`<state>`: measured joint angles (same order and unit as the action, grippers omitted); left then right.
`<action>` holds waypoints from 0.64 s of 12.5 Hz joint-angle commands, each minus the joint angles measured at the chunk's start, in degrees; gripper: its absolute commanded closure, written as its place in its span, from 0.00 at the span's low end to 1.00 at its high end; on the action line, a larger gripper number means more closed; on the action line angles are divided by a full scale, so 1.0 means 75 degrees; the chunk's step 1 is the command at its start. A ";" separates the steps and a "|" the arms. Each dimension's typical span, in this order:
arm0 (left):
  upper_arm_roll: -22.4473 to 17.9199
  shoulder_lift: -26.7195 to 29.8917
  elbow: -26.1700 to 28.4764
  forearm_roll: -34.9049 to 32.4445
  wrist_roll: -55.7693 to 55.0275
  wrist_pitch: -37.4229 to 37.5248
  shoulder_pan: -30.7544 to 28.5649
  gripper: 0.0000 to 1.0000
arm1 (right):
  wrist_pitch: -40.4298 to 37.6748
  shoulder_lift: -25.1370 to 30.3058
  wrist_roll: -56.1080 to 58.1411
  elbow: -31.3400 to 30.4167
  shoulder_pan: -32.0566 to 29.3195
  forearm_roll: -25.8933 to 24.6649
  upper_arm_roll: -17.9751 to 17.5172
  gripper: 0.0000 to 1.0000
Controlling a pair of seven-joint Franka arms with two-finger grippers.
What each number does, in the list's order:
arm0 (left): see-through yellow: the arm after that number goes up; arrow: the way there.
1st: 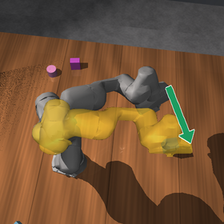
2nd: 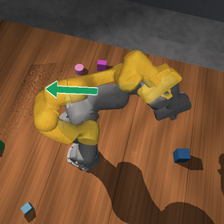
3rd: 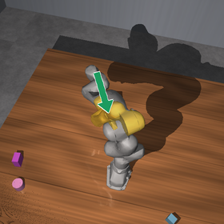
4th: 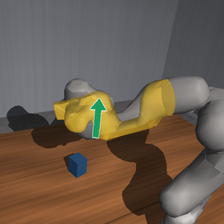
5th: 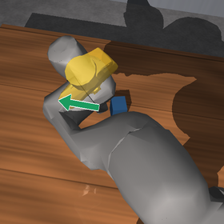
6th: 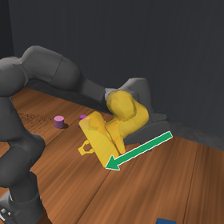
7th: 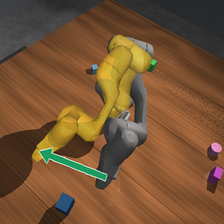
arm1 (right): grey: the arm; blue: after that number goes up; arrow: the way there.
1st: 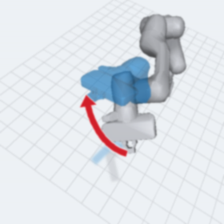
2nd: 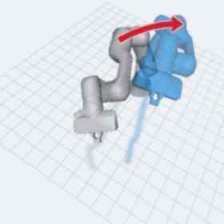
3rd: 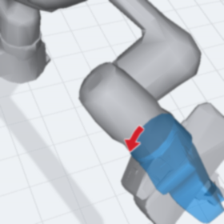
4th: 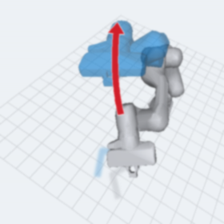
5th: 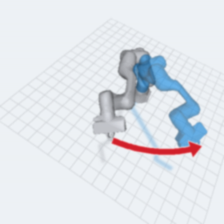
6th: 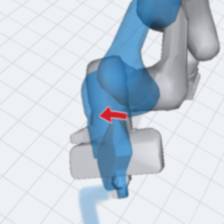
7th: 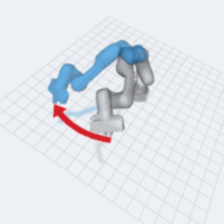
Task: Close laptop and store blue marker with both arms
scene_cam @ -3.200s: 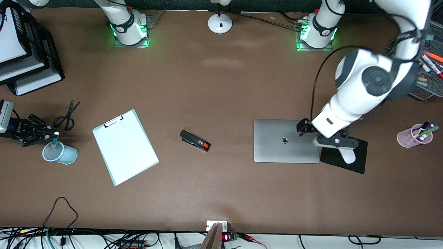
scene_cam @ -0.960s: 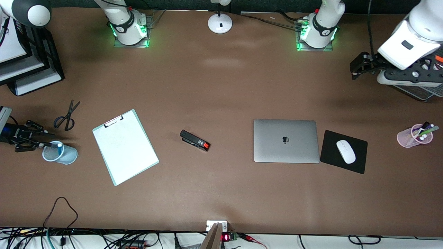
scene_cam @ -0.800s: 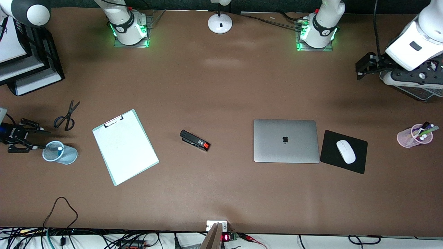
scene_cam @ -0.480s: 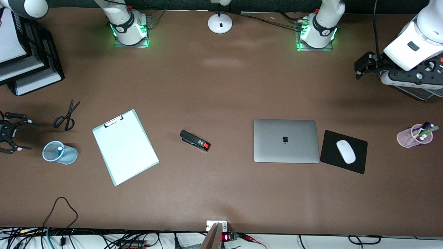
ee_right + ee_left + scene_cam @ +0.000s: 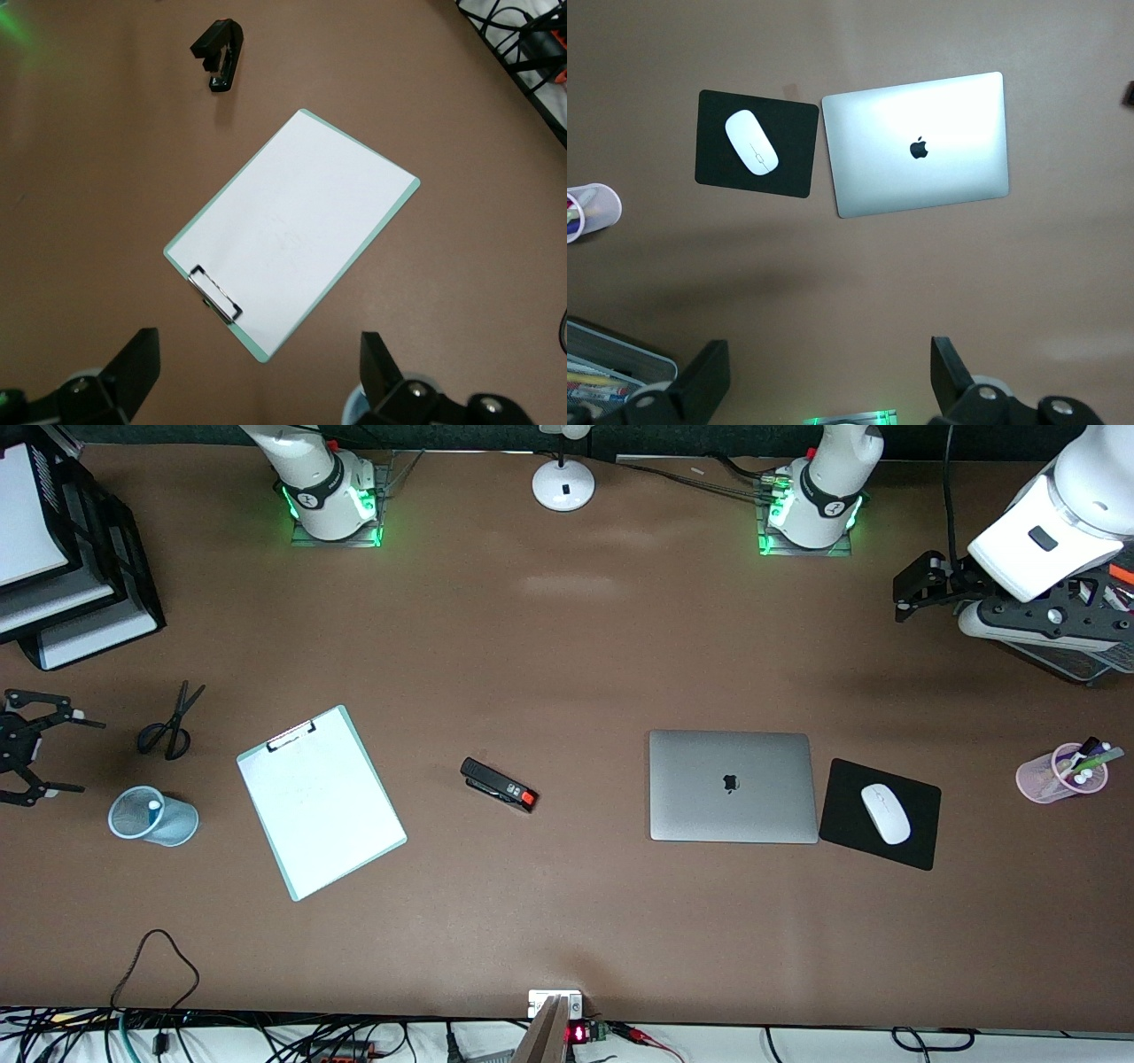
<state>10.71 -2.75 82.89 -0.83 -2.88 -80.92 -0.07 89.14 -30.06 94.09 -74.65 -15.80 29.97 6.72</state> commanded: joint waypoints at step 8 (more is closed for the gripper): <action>-0.0045 0.0226 0.0221 0.0135 0.0231 -0.0016 -0.0025 0.00 | 0.0243 0.1734 -0.9677 -0.1061 0.2282 -0.1465 0.0041 0.00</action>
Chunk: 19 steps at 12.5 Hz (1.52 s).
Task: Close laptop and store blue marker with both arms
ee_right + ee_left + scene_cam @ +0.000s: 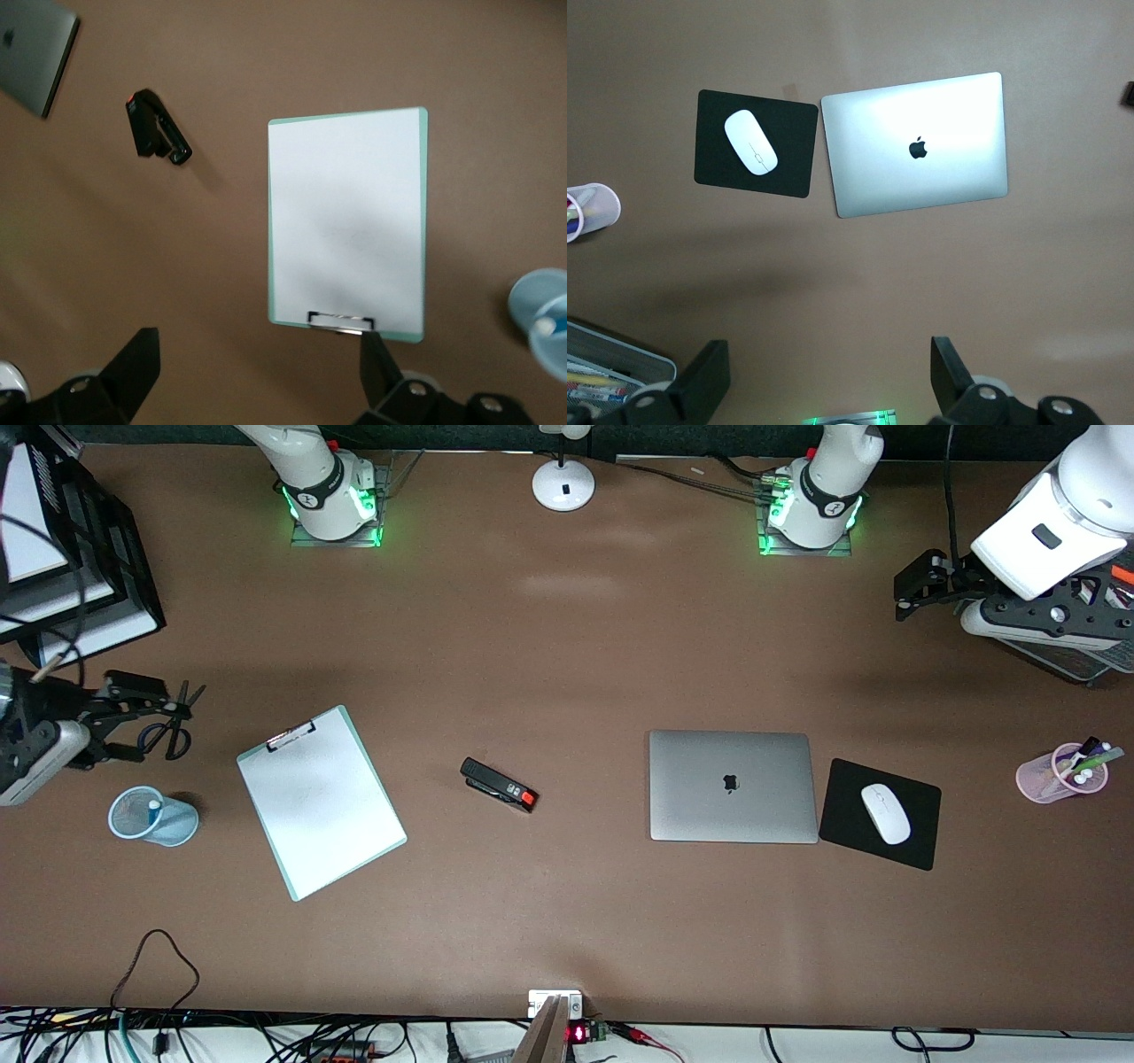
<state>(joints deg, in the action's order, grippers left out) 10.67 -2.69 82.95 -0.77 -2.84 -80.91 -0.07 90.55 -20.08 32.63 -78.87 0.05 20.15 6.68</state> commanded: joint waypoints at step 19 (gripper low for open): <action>-0.0051 0.0311 0.0342 0.0138 0.0250 -0.0051 -0.0248 0.00 | -0.0142 0.3252 -0.4105 -0.2551 0.0579 -0.2791 0.0164 0.00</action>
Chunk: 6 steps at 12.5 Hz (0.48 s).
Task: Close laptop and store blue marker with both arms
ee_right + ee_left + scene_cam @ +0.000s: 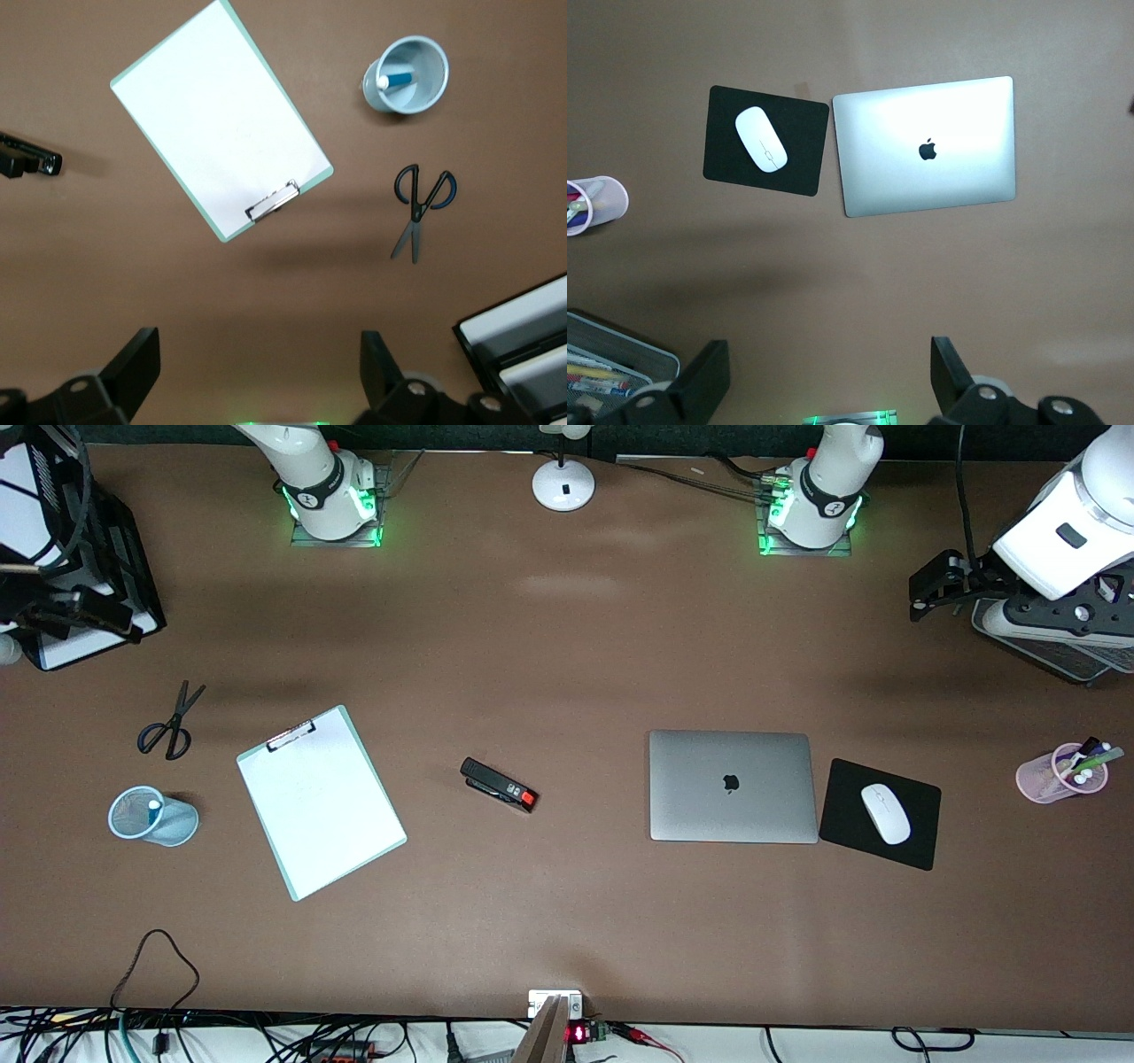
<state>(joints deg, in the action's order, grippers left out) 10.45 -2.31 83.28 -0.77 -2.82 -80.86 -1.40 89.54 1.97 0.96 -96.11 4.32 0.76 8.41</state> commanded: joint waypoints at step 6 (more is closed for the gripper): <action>-0.0022 0.0753 0.1152 0.0138 0.0248 -0.0772 -0.0072 0.00 | -0.0209 0.0206 0.0118 0.0053 0.0045 -0.0265 -0.0160 0.00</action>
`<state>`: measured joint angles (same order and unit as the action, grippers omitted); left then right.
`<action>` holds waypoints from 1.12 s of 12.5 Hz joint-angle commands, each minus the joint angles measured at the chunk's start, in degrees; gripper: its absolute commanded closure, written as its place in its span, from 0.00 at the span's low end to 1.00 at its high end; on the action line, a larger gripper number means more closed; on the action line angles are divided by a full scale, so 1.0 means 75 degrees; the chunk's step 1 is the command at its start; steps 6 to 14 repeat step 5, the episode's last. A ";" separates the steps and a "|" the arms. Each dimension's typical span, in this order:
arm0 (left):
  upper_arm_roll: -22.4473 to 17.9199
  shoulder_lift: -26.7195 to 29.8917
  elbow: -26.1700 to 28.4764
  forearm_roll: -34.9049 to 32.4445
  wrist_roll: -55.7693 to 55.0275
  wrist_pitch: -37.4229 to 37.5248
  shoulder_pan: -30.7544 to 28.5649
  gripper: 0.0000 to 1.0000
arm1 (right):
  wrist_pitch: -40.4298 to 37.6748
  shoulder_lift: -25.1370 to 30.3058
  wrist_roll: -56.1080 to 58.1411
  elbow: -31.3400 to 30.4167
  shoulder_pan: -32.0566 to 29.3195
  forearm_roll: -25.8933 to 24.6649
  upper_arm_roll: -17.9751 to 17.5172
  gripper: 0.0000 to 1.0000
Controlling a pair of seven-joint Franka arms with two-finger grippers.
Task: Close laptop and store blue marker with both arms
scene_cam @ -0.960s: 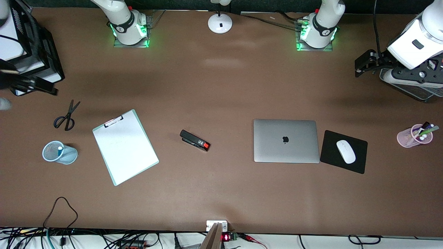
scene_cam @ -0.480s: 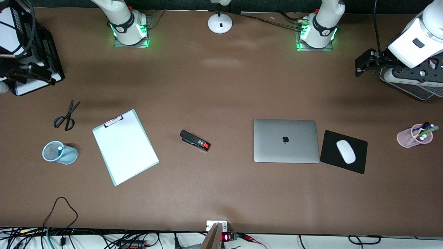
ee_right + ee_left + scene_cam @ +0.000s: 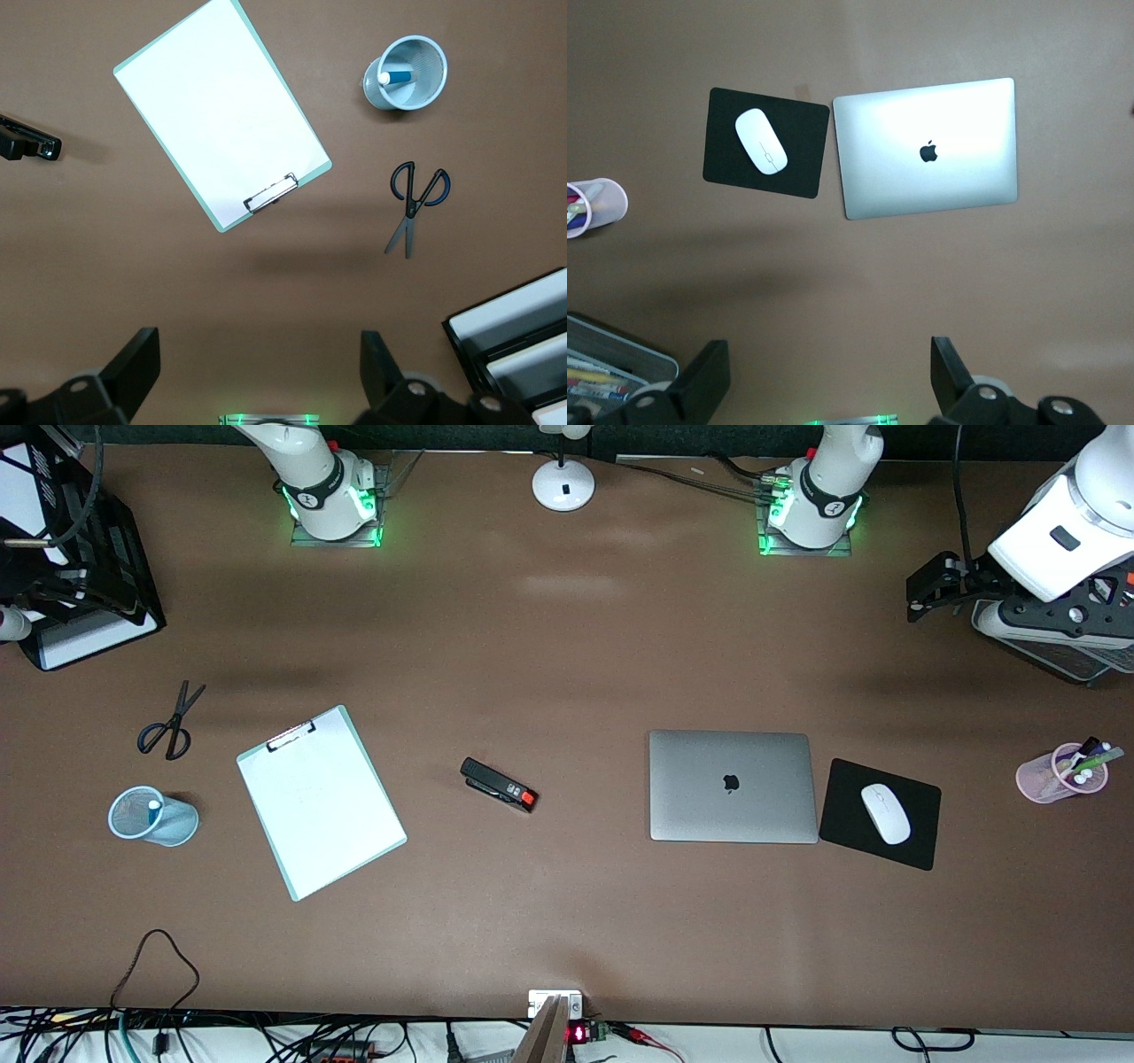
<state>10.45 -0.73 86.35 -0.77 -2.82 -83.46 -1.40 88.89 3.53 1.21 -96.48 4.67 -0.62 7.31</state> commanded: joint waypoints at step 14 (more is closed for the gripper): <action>-0.0023 0.0555 0.0757 0.0138 0.0247 -0.0415 -0.0072 0.00 | -0.0133 -0.0025 0.0085 0.0114 0.0010 -0.0093 -0.0037 0.00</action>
